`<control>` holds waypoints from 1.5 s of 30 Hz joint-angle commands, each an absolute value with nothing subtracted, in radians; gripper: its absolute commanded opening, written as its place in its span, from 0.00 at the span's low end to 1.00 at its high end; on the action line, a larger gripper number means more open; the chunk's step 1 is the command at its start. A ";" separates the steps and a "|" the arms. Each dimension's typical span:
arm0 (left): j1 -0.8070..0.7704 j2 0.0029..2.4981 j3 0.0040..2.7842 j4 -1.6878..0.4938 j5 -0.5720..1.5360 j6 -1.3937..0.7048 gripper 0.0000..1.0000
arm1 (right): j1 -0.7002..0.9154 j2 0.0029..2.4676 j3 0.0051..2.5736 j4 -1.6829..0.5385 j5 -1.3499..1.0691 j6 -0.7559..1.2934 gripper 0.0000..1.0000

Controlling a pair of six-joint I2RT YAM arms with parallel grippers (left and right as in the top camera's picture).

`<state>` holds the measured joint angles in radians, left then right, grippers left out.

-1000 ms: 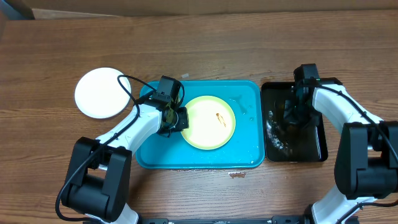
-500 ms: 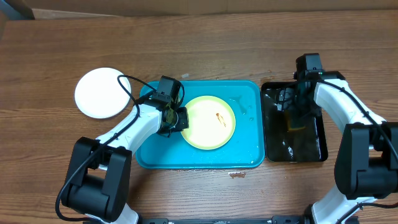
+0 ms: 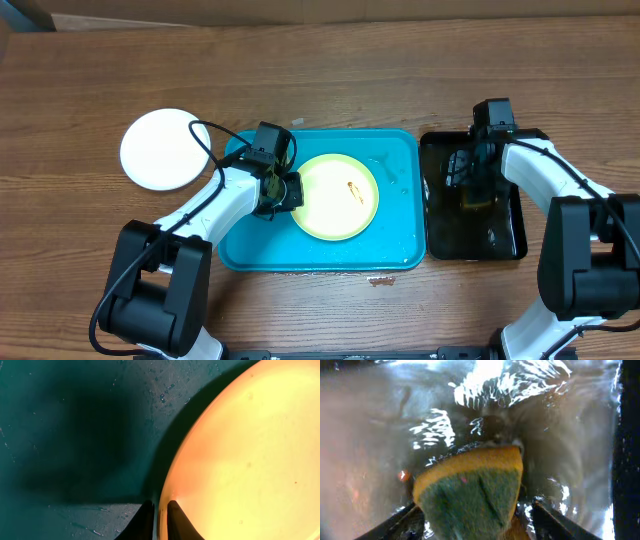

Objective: Clean dirty plates on tray and stack at the side
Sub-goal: 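Grasp the green-and-yellow sponge in the black tray with the right gripper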

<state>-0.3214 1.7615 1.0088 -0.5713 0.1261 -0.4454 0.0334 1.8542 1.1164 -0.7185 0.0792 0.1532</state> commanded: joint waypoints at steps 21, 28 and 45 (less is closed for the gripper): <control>-0.327 1.746 1.046 -0.572 0.124 -0.442 0.09 | 0.033 1.832 1.159 -0.745 0.085 0.153 0.04; -0.327 1.745 1.047 -0.572 0.124 -0.442 0.11 | 0.033 1.832 1.159 -0.744 0.085 0.153 0.15; -0.327 1.745 1.047 -0.572 0.123 -0.441 0.04 | 0.033 1.832 1.159 -0.743 0.084 0.151 0.04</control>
